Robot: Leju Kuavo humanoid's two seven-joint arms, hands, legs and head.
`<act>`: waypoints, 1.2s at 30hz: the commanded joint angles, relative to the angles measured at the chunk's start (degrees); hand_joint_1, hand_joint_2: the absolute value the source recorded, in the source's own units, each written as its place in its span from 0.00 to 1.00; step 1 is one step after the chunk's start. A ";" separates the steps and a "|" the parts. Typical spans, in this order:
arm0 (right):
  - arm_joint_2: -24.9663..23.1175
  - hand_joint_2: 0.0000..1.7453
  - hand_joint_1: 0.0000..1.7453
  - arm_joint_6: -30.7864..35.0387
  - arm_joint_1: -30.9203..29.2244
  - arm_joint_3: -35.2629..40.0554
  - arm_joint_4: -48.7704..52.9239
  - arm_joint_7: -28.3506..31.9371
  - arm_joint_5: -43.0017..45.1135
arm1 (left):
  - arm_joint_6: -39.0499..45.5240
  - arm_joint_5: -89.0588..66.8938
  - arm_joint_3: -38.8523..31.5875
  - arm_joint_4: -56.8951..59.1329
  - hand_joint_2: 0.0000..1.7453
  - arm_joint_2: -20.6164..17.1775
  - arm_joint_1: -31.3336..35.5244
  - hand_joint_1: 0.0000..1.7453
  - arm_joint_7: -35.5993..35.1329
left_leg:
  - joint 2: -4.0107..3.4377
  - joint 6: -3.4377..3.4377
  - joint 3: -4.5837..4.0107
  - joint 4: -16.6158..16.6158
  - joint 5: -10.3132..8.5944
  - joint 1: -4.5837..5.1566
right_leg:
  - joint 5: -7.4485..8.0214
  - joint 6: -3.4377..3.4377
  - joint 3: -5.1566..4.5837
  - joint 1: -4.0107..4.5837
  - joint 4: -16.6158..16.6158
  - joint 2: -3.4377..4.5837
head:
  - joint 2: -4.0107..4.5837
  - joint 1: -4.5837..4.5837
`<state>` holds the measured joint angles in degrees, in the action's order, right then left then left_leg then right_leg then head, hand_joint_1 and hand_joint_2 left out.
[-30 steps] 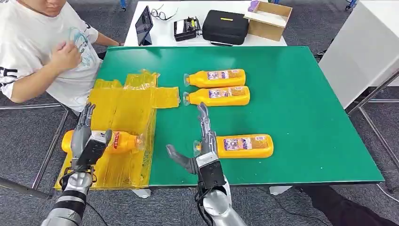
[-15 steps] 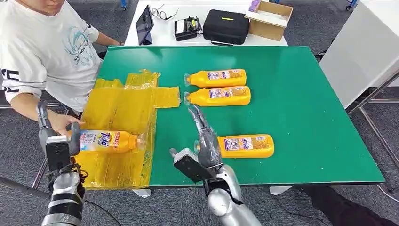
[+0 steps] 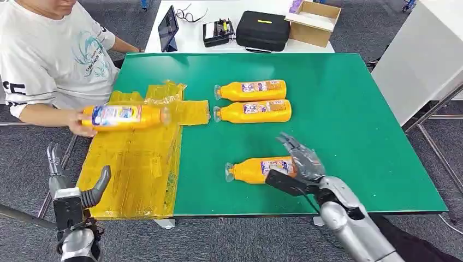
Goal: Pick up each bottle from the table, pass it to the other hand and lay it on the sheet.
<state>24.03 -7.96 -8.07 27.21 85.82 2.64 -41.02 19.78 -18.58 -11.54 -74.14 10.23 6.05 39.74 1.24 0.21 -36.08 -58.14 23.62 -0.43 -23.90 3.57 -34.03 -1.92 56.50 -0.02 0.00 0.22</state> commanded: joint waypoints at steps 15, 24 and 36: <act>11.94 1.00 0.00 -13.08 -11.45 9.07 -1.90 -0.98 6.73 | -4.21 1.92 3.62 10.80 1.00 2.04 4.14 0.00 0.11 | -0.42 0.09 0.35 0.01 0.17 -0.10 | 0.02 -0.27 0.31 0.16 -0.13 0.26 | 0.00 0.02; 0.79 1.00 0.00 -8.36 -26.51 21.39 -23.60 -2.70 4.08 | -4.42 1.29 6.75 14.90 1.00 2.51 5.98 0.00 -0.44 | -0.69 0.11 0.33 0.12 0.03 -0.09 | 0.19 -0.15 0.23 0.16 -0.18 0.46 | 0.00 0.00; -2.75 1.00 0.00 -7.95 -26.90 23.64 -30.88 0.47 7.17 | -4.82 1.30 8.23 17.74 1.00 2.71 7.79 0.00 -0.80 | -0.24 0.12 0.26 0.04 0.02 -0.08 | 0.06 -0.11 0.30 0.14 -0.10 0.12 | 0.00 0.02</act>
<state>24.70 -15.45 -31.75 45.16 64.02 2.06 -34.77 14.91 -17.42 -4.41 -62.75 13.22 10.63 39.15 1.15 0.34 -36.12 -58.14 23.56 -0.42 -23.82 3.69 -34.06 -1.91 56.55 0.05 0.00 0.24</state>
